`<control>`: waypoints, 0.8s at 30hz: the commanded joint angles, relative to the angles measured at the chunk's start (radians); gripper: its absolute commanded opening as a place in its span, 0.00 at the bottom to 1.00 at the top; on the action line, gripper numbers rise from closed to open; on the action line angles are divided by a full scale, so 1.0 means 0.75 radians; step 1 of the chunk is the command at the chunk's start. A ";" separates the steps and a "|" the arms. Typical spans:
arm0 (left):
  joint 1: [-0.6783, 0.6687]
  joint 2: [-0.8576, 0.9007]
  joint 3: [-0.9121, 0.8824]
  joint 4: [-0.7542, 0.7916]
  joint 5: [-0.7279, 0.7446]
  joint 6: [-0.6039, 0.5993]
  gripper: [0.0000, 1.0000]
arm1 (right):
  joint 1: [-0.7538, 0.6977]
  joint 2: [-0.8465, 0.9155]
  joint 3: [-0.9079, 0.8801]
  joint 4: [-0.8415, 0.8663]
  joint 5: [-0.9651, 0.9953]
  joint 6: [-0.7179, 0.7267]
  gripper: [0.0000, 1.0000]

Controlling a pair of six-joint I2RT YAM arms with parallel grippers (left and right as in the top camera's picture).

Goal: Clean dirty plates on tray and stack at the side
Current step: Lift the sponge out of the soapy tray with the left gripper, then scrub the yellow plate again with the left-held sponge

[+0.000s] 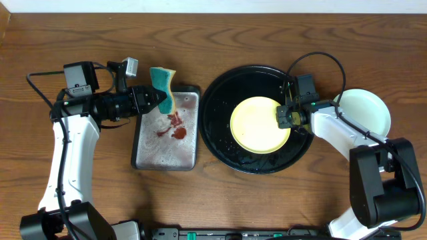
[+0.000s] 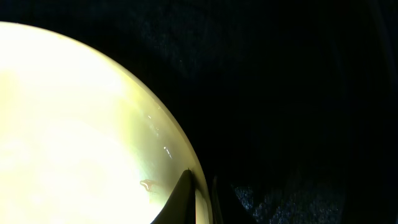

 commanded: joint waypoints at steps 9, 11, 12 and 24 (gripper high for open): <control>0.005 -0.005 0.002 -0.001 0.057 0.032 0.07 | -0.005 0.023 -0.010 -0.015 0.013 0.024 0.05; 0.004 -0.005 0.001 -0.001 0.056 0.032 0.07 | -0.005 0.023 -0.010 -0.015 0.012 0.024 0.05; 0.003 -0.005 0.001 -0.001 0.056 0.032 0.07 | -0.005 0.023 -0.010 -0.015 0.012 0.024 0.05; -0.307 0.034 0.001 -0.051 -0.927 -0.164 0.08 | 0.023 0.023 -0.010 -0.053 -0.077 0.023 0.02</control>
